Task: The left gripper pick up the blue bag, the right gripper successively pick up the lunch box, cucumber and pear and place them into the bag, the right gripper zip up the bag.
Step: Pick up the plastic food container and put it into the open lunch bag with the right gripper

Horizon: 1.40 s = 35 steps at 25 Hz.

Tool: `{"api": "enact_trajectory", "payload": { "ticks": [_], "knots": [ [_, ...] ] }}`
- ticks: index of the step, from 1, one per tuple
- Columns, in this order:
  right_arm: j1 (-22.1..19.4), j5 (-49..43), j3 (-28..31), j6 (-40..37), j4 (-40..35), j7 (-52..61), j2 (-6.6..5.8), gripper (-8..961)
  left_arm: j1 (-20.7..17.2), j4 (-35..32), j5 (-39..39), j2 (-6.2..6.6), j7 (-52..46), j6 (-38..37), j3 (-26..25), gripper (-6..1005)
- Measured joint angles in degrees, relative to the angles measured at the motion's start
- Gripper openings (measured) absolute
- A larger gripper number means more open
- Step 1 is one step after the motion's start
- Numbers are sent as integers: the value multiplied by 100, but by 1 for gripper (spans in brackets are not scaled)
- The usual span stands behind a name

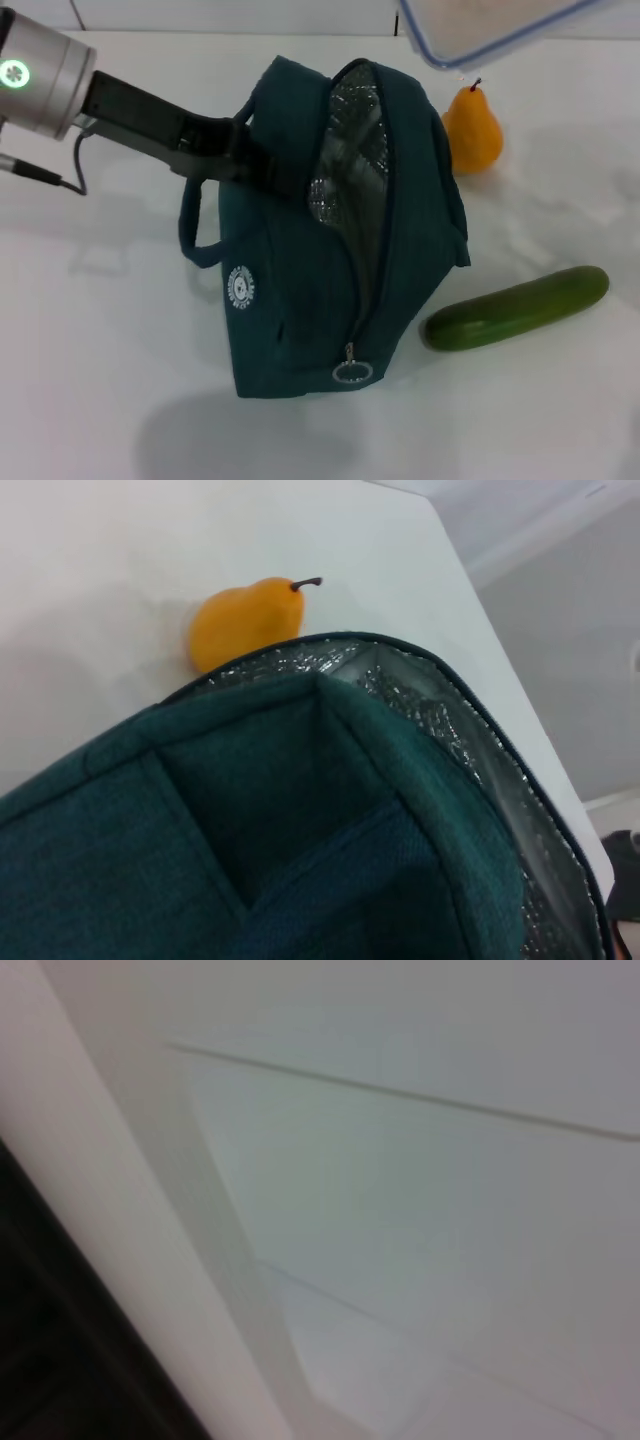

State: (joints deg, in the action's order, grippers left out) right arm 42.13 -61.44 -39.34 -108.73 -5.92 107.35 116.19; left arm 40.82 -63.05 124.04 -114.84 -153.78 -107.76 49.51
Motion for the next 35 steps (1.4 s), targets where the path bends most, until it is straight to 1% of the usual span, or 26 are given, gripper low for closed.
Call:
{"api": "enact_trajectory", "payload": {
  "ticks": [5, 9, 13, 17, 19, 24, 35],
  "knots": [
    [403, -38, -92, 194, 130, -121, 0, 106, 215, 244, 27, -13, 149, 10, 1, 38],
    [597, -50, -482, 738, 209, -410, 0, 110, 223, 267, 30, -22, 220, 39, -9, 38],
    [575, -52, -921, 1206, 248, -624, 0, 113, 197, 268, 31, -22, 252, 227, -29, 38],
    [484, -52, -1275, 1390, 259, -658, 0, 117, 113, 291, 39, 9, 258, 418, -46, 38],
    [394, -52, -1365, 1457, 255, -659, 0, 119, 105, 414, 39, 17, 303, 551, -47, 37],
    [262, -52, -1455, 1729, 219, -671, 0, 124, 117, 477, 32, 23, 347, 572, -43, 37],
    [409, -51, -1881, 1867, 225, -702, 0, 134, 137, 478, 3, 8, 457, 567, -47, 39]
  ]
}}
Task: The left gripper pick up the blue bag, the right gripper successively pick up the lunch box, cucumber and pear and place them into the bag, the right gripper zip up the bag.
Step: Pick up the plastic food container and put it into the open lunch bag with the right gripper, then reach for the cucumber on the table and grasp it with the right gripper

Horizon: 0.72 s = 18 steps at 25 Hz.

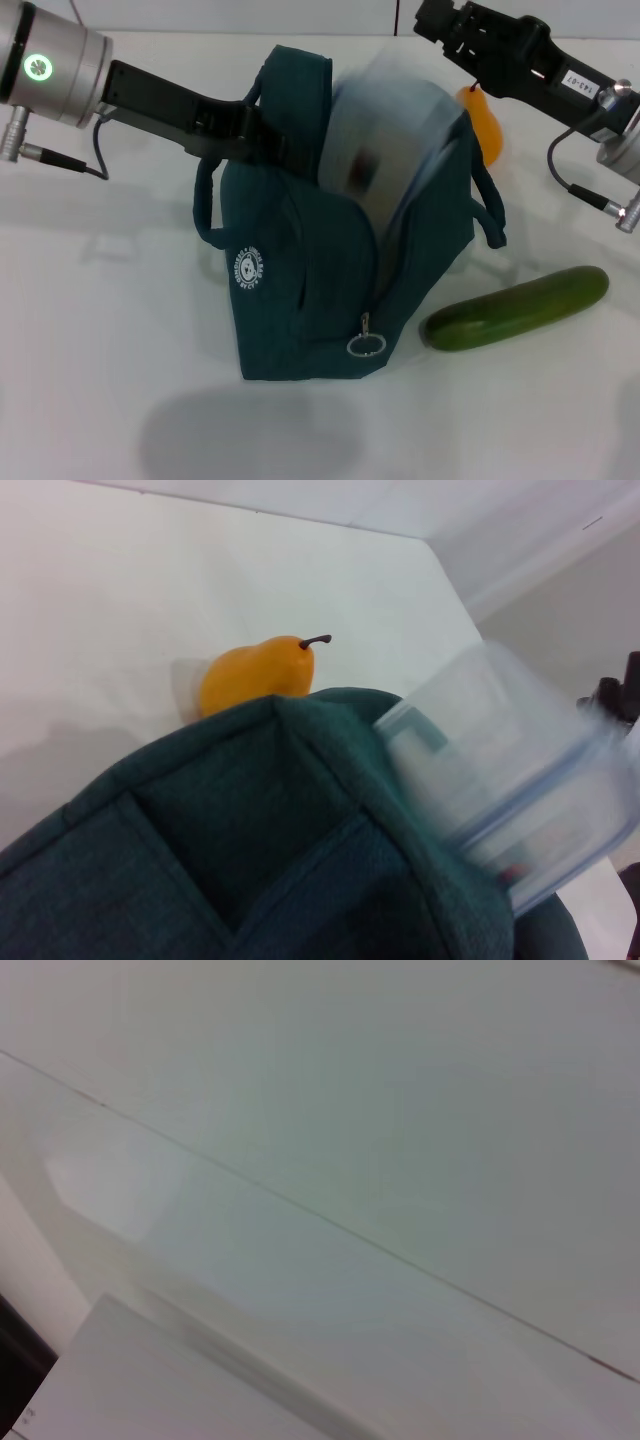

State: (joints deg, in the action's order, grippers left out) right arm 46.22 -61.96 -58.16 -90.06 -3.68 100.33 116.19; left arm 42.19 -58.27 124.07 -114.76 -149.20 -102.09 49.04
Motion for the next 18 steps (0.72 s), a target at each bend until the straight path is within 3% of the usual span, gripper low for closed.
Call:
{"api": "enact_trajectory", "payload": {
  "ticks": [7, 11, 18],
  "knots": [
    [-87, 44, -9, 4, -20, 82, 0, 273, -51, 0, -5, -17, 74, 3, 0, 38],
    [-369, 7, -132, -16, -465, 88, -15, 352, -74, 0, -6, -20, 100, 6, 0, 38],
    [-1202, -46, -449, -147, -1581, -370, -117, 656, -170, 0, -7, -20, 147, 5, 1, 38]
  ]
}}
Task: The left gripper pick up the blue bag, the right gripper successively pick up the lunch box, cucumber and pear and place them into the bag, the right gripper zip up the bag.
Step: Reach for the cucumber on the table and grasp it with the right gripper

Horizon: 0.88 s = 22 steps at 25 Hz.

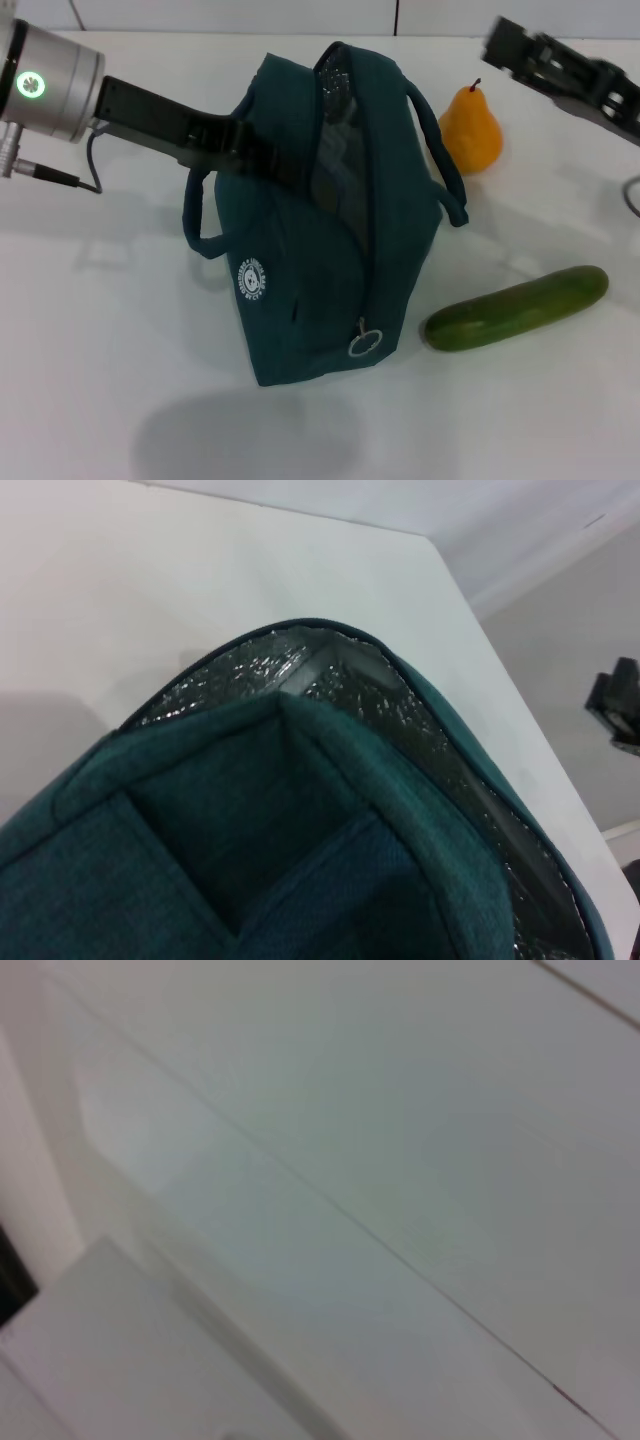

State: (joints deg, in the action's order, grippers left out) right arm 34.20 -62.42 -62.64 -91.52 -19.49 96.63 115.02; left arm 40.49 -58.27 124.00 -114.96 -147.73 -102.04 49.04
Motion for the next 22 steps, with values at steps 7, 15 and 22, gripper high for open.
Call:
{"api": "enact_trajectory", "payload": {
  "ticks": [7, 15, 22],
  "knots": [
    [-395, -851, -6, -747, -873, -983, -394, 885, -117, -1, 0, -16, 251, 0, 0, 37],
    [-348, -2535, 31, -928, -2106, -1136, -904, 876, -223, -1, -42, -35, 336, 0, -9, 37],
    [-197, -3808, 45, -1131, -3492, -1105, -933, 872, -281, -1, -94, -74, 455, 0, -9, 39]
  ]
}}
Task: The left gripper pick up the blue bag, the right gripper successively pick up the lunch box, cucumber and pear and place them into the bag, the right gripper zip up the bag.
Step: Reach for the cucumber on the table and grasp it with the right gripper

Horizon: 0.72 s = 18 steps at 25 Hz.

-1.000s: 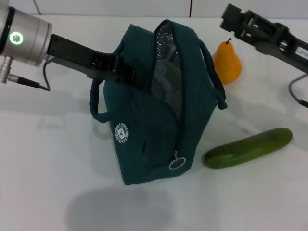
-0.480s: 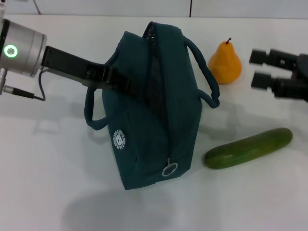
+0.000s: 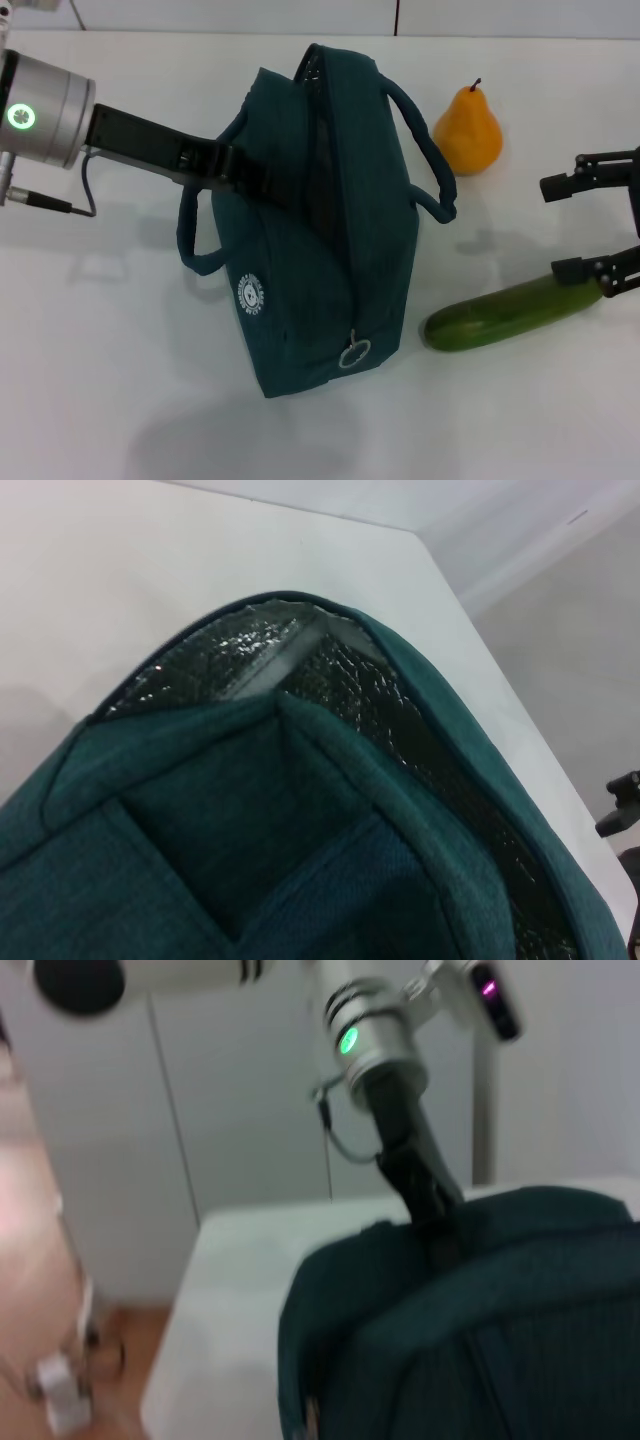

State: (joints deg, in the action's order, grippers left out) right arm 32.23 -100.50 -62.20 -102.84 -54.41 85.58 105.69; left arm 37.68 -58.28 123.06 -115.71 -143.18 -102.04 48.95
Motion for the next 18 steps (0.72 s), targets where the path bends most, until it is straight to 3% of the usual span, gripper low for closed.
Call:
{"api": "enact_trajectory", "payload": {
  "ticks": [5, 12, 18],
  "knots": [
    [289, -1182, -11, -50, -876, 393, 86, 871, 11, 0, -33, -24, 26, 0, 0, 38],
    [915, -2889, -72, -635, -1796, 964, 504, 869, 27, 0, -133, -27, 47, 0, 4, 38],
    [1286, -3525, -379, -833, -2115, 1040, 793, 868, 34, 0, -135, -38, 89, 0, 12, 39]
  ]
}}
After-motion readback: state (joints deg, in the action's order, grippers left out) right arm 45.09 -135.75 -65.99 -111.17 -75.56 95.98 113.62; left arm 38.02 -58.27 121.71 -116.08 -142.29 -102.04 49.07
